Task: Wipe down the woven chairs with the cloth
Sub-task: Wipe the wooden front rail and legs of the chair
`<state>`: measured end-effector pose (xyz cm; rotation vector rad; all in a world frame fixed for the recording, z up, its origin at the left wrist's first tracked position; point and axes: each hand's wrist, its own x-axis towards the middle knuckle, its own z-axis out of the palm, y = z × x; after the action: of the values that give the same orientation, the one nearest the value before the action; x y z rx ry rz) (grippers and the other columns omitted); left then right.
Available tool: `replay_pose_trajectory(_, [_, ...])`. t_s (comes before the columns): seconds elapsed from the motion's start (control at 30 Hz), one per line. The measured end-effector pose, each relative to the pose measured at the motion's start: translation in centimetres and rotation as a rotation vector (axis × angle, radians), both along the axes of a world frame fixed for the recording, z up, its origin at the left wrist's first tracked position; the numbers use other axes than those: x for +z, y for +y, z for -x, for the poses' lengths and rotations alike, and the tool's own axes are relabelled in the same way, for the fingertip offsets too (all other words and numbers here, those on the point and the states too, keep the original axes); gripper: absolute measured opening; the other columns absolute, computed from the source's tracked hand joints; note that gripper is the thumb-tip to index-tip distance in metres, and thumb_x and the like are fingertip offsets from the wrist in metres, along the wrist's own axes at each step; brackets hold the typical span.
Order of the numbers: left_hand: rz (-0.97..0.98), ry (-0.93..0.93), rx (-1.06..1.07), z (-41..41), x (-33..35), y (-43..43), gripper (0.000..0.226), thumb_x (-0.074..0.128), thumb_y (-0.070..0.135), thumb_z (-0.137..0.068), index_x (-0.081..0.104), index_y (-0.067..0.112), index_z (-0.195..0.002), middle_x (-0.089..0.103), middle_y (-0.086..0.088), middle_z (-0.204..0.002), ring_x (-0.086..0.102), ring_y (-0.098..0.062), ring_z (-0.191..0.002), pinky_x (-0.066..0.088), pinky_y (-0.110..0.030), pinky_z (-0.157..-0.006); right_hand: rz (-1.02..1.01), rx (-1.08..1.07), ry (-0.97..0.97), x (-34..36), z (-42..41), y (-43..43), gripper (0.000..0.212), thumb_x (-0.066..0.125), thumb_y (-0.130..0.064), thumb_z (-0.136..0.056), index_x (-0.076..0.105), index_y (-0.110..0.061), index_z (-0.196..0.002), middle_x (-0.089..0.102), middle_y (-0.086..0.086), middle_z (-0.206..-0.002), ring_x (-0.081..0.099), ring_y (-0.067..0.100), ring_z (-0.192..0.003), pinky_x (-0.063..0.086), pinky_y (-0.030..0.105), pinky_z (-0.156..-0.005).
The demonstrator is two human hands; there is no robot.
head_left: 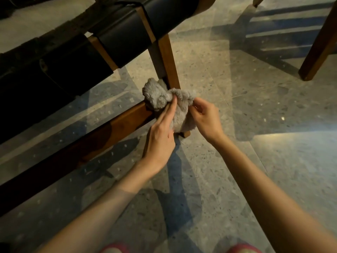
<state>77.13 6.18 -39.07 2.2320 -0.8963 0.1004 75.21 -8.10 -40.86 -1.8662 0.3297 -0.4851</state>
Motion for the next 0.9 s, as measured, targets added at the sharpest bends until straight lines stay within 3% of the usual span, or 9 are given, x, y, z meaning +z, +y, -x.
replay_pose_trajectory(0.1, [0.004, -0.103, 0.056, 1.1, 0.0, 0.8, 0.081, 0.057, -0.007, -0.087, 0.012, 0.022, -0.147, 0.025, -0.002, -0.152, 0.023, -0.004, -0.134, 0.014, 0.0, -0.105, 0.093, -0.072, -0.095, 0.5, 1.3, 0.6, 0.028, 0.052, -0.005, -0.095, 0.067, -0.019, -0.113, 0.066, -0.016, -0.101, 0.06, -0.007, -0.092, 0.05, 0.017, -0.081])
replay_pose_trajectory(0.17, [-0.005, -0.162, 0.159, 0.6, 0.7, 1.5, 0.079, 0.061, 0.002, -0.087, 0.016, 0.016, -0.15, 0.027, -0.009, -0.153, 0.02, -0.006, -0.136, 0.012, -0.002, -0.107, 0.108, -0.039, -0.135, 1.6, 1.1, 1.3, 0.034, 0.052, -0.012, -0.096, 0.058, -0.022, -0.128, 0.061, -0.017, -0.116, 0.055, -0.012, -0.102, 0.047, 0.015, -0.09])
replay_pose_trajectory(0.23, [-0.135, -0.211, 0.25, -0.7, 1.7, 2.2, 0.076, 0.063, 0.016, -0.087, 0.02, 0.011, -0.15, 0.029, -0.012, -0.153, 0.024, -0.016, -0.14, 0.017, -0.019, -0.114, 0.105, 0.02, -0.135, 2.8, -0.3, 2.1, 0.047, 0.053, -0.018, -0.097, 0.042, -0.017, -0.142, 0.05, -0.013, -0.134, 0.044, -0.012, -0.114, 0.041, 0.013, -0.097])
replay_pose_trajectory(0.33, [-0.362, -0.332, 0.235, -3.1, 2.6, 2.6, 0.064, 0.057, 0.025, -0.092, 0.028, 0.012, -0.148, 0.037, -0.007, -0.148, 0.036, -0.025, -0.134, 0.028, -0.04, -0.108, 0.093, 0.03, -0.107, 3.9, -3.1, 2.8, 0.063, 0.055, -0.02, -0.096, 0.025, -0.009, -0.15, 0.05, -0.005, -0.136, 0.045, -0.007, -0.114, 0.039, 0.011, -0.094])
replay_pose_trajectory(0.43, [-0.396, -0.321, 0.163, -4.7, 2.7, 1.7, 0.053, 0.052, 0.021, -0.096, 0.035, 0.01, -0.144, 0.041, -0.007, -0.144, 0.04, -0.026, -0.126, 0.035, -0.038, -0.102, 0.173, 0.003, -0.125, 3.1, -4.6, 2.9, 0.058, 0.053, -0.015, -0.095, 0.028, -0.008, -0.147, 0.056, 0.005, -0.131, 0.056, 0.012, -0.112, 0.046, 0.028, -0.093])
replay_pose_trajectory(0.5, [-0.379, -0.323, 0.158, -4.8, 2.4, 1.2, 0.048, 0.054, 0.015, -0.094, 0.041, 0.007, -0.14, 0.045, -0.009, -0.14, 0.045, -0.028, -0.121, 0.039, -0.038, -0.099, 0.212, -0.001, -0.147, 1.9, -4.5, 3.0, 0.054, 0.052, -0.016, -0.096, 0.03, -0.008, -0.145, 0.057, 0.005, -0.128, 0.058, 0.017, -0.11, 0.046, 0.031, -0.089])
replay_pose_trajectory(0.67, [-0.285, -0.373, 0.086, -4.2, 1.9, 1.9, 0.052, 0.065, 0.003, -0.084, 0.051, 0.005, -0.134, 0.055, -0.01, -0.13, 0.049, -0.029, -0.115, 0.041, -0.034, -0.098, 0.118, 0.03, -0.129, -1.8, -2.5, 2.7, 0.035, 0.046, -0.023, -0.1, 0.039, -0.026, -0.133, 0.055, -0.011, -0.119, 0.054, -0.007, -0.101, 0.04, 0.006, -0.082])
replay_pose_trajectory(0.83, [-0.386, -0.441, 0.168, -4.0, 2.2, 2.3, 0.056, 0.059, 0.019, -0.09, 0.04, 0.014, -0.143, 0.046, -0.008, -0.139, 0.045, -0.028, -0.12, 0.041, -0.042, -0.094, 0.115, 0.107, -0.086, -0.4, -2.5, 2.0, 0.053, 0.043, -0.018, -0.101, 0.024, -0.007, -0.149, 0.037, 0.008, -0.15, 0.037, 0.015, -0.136, 0.032, 0.028, -0.112])
replay_pose_trajectory(0.9, [-0.414, -0.395, 0.231, -4.4, 2.4, 2.4, 0.053, 0.049, 0.028, -0.096, 0.035, 0.014, -0.145, 0.038, -0.008, -0.146, 0.039, -0.028, -0.128, 0.036, -0.045, -0.099, 0.141, 0.104, -0.149, 1.8, -3.9, 2.0, 0.056, 0.042, -0.012, -0.099, 0.019, -0.005, -0.15, 0.029, 0.012, -0.154, 0.029, 0.017, -0.14, 0.024, 0.024, -0.114])
